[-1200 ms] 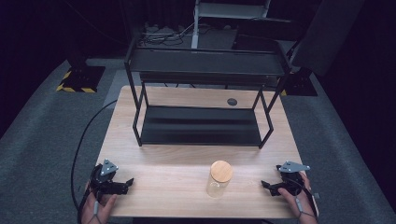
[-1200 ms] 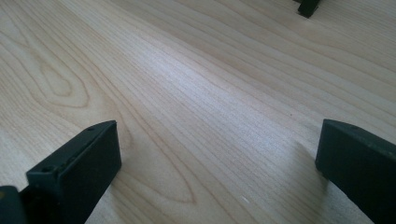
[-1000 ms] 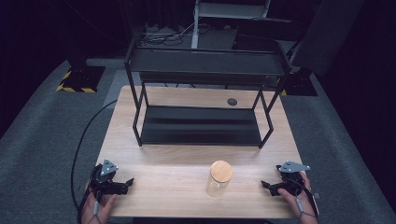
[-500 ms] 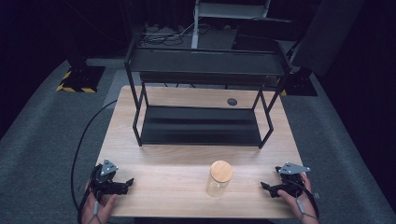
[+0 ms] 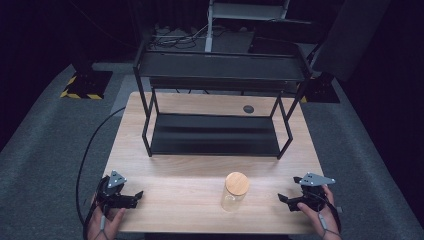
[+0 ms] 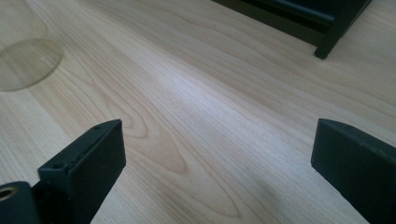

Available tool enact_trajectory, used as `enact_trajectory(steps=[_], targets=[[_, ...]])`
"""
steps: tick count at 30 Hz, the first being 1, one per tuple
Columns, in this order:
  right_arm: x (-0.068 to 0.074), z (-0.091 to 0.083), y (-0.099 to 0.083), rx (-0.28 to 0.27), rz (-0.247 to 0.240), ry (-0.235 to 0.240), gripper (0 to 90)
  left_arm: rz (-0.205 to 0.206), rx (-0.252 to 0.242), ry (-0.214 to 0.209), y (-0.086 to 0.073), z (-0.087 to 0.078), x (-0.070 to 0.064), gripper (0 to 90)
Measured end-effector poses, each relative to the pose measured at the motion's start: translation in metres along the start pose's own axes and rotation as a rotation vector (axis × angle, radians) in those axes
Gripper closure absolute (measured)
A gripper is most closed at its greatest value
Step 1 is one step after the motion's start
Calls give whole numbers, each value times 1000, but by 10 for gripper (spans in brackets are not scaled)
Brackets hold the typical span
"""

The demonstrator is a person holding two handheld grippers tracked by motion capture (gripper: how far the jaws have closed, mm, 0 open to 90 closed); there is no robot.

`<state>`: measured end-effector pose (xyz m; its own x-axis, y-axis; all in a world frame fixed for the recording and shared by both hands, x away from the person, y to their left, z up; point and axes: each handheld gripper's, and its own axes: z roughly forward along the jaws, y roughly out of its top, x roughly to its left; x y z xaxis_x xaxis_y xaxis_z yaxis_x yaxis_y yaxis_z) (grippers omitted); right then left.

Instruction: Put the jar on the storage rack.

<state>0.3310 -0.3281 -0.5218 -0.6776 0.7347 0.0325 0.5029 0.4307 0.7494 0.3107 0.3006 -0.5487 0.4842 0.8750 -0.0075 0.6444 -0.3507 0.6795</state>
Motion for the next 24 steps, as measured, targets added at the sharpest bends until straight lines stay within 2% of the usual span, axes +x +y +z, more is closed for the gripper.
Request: enact_trajectory(steps=[4, 24], targets=[[4, -5, 7, -18, 3, 10, 32, 0, 0, 0, 0, 0, 0, 5], [11, -24, 16, -71, 30, 11, 33, -3, -1, 2, 0, 0, 0, 4]])
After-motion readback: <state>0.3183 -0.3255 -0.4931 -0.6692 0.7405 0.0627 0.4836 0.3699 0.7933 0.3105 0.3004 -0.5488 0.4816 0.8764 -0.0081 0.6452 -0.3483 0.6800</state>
